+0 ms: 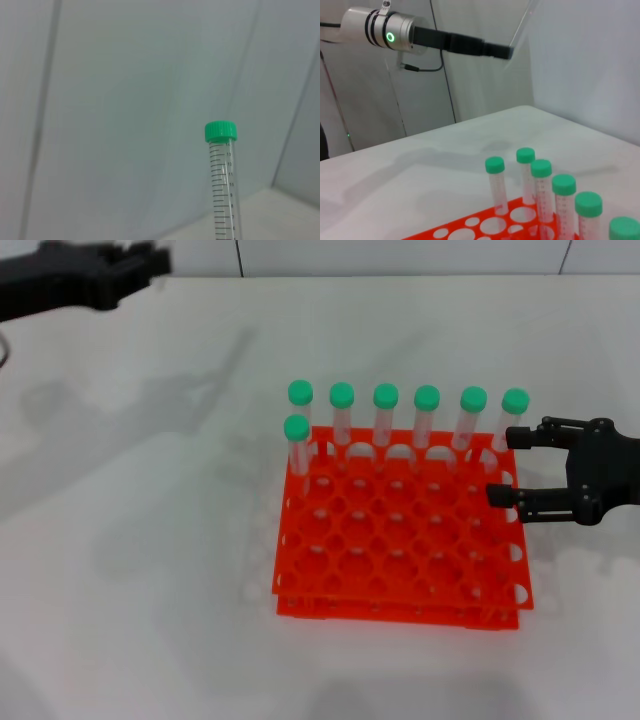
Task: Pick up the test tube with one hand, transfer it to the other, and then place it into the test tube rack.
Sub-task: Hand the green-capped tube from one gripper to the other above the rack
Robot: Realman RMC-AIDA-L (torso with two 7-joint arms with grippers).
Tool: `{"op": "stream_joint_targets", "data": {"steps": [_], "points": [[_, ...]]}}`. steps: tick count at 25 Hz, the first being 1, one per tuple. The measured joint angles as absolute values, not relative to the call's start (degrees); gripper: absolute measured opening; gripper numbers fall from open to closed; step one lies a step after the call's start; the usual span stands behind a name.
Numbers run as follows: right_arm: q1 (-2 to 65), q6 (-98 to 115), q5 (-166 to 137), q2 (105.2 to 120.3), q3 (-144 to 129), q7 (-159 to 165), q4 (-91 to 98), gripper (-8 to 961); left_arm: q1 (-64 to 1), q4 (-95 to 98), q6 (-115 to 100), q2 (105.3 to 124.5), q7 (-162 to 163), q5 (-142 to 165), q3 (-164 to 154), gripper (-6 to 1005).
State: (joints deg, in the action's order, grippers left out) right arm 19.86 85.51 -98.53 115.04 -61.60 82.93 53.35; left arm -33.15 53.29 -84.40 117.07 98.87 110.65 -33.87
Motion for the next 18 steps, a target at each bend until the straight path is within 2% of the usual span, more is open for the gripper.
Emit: {"op": "stream_joint_targets", "data": {"steps": [5,18], "points": [[19.91,85.29,-97.99,115.04,-61.06,82.75,53.43,812,-35.38,50.70,-82.79,118.62,94.05,104.57,-37.71,182],[20.04,85.21,-97.21,115.05,-60.07,81.29,53.70,812,-39.91,45.66,-81.19,118.38,91.18,101.34,-51.08,182]]}}
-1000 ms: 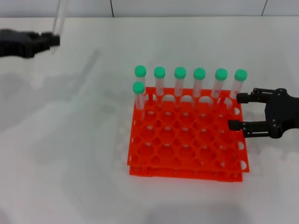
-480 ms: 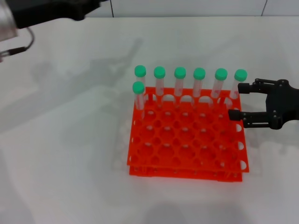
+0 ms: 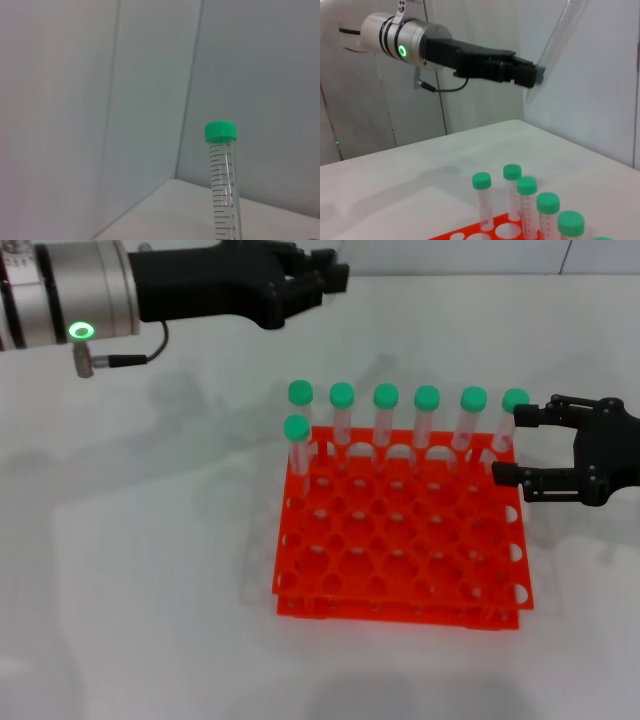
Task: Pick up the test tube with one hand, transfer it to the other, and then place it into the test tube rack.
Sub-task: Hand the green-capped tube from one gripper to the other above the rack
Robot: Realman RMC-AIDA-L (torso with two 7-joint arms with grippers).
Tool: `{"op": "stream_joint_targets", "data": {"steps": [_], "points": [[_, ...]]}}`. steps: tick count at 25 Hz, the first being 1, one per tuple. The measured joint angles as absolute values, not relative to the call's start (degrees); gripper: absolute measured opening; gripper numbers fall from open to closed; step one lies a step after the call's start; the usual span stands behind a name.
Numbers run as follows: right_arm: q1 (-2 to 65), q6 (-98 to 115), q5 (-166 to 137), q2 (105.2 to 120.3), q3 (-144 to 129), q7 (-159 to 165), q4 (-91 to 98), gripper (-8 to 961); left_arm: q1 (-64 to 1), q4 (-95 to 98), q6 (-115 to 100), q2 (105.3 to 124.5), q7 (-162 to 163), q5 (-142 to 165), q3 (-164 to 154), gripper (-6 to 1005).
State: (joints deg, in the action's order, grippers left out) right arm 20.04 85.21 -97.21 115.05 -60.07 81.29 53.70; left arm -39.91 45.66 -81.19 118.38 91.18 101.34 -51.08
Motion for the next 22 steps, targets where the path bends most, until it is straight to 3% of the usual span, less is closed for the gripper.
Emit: {"op": "stream_joint_targets", "data": {"steps": [22], "points": [[20.26,84.85,-97.19,114.90,-55.95,80.82,54.66,811,-42.83,37.82,-85.66,118.56,85.95,101.58,-54.73,182]]}}
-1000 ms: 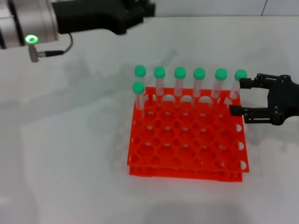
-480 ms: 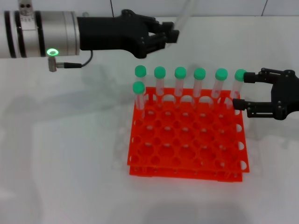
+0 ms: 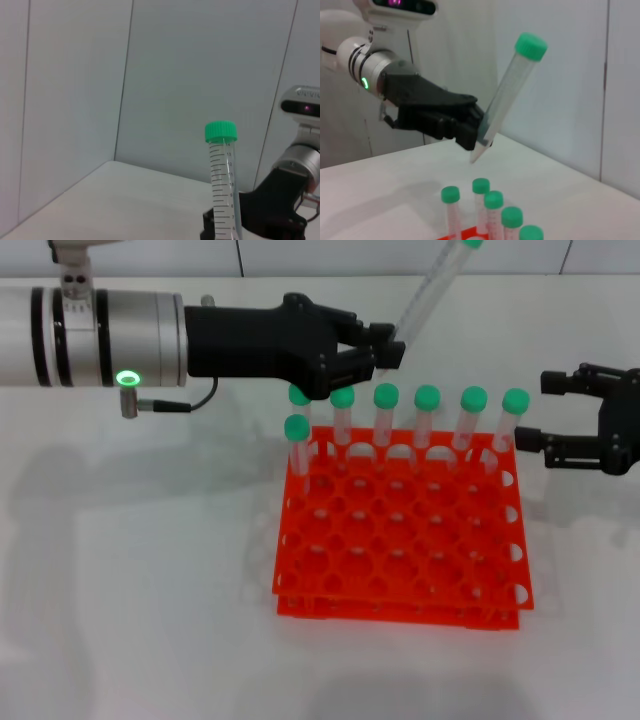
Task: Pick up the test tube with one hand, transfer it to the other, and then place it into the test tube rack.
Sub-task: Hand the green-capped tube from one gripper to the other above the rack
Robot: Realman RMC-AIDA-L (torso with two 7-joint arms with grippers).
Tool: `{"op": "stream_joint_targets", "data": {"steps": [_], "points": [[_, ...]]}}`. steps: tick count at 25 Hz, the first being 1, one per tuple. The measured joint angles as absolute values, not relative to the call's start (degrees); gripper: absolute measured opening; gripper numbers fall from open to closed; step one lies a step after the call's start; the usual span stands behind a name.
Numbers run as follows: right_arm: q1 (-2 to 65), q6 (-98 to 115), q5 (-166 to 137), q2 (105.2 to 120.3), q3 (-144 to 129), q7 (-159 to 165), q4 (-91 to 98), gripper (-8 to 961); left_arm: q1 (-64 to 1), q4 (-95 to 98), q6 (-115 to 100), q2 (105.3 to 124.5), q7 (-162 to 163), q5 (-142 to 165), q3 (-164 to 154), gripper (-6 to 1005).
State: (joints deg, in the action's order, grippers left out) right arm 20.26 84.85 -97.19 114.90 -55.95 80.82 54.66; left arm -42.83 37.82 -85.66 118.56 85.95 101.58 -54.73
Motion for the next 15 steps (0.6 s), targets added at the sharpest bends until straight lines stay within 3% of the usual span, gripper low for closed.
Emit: {"op": "stream_joint_targets", "data": {"steps": [15], "points": [[20.07,84.91,-94.58,115.06,-52.87,81.08,56.46,811,-42.96,34.85,-85.47,118.75,84.24,102.02,-55.32,182]]}}
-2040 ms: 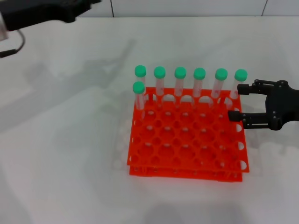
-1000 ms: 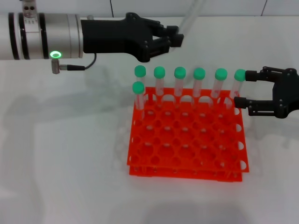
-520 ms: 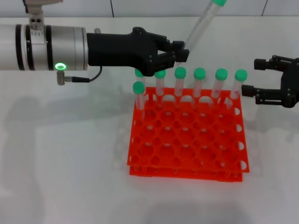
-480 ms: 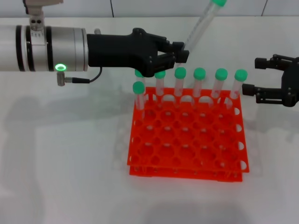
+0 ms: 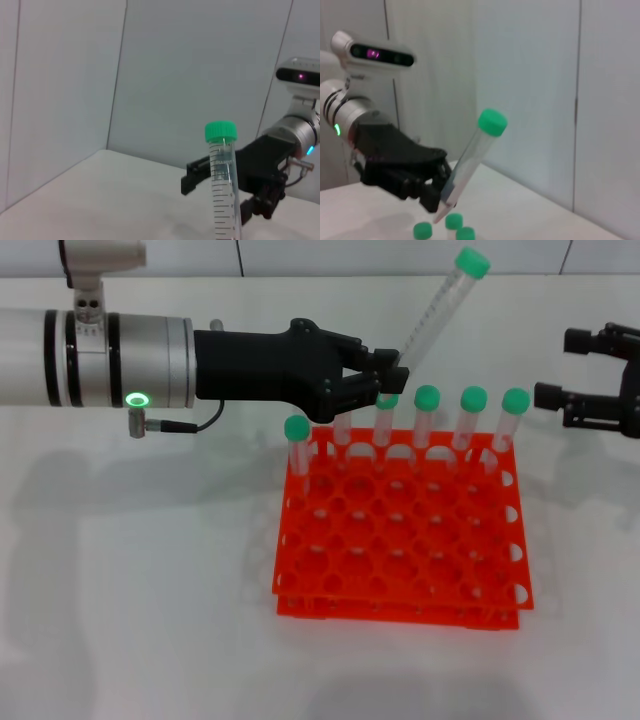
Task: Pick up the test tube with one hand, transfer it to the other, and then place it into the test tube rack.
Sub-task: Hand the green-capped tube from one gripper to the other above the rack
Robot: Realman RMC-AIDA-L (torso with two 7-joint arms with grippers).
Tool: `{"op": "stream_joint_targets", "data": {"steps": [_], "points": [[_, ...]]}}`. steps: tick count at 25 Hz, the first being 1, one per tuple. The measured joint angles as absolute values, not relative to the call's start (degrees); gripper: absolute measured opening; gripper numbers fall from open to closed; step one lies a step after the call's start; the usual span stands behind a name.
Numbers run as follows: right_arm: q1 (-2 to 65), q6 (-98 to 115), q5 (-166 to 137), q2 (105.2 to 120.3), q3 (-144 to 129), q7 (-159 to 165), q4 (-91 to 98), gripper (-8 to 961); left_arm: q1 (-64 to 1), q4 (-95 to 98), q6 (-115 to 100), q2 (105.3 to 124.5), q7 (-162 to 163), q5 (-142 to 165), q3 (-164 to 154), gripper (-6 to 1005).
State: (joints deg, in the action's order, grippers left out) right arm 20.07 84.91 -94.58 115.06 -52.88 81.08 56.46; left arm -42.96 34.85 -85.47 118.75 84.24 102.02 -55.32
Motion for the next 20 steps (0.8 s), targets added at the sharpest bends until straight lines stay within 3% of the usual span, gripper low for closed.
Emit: {"op": "stream_joint_targets", "data": {"steps": [20], "points": [[21.20,86.93,-88.79,115.09,-51.92,81.30,57.97,811,-42.27,34.80,-85.38,118.87,83.74,101.72,-55.45,181]]}}
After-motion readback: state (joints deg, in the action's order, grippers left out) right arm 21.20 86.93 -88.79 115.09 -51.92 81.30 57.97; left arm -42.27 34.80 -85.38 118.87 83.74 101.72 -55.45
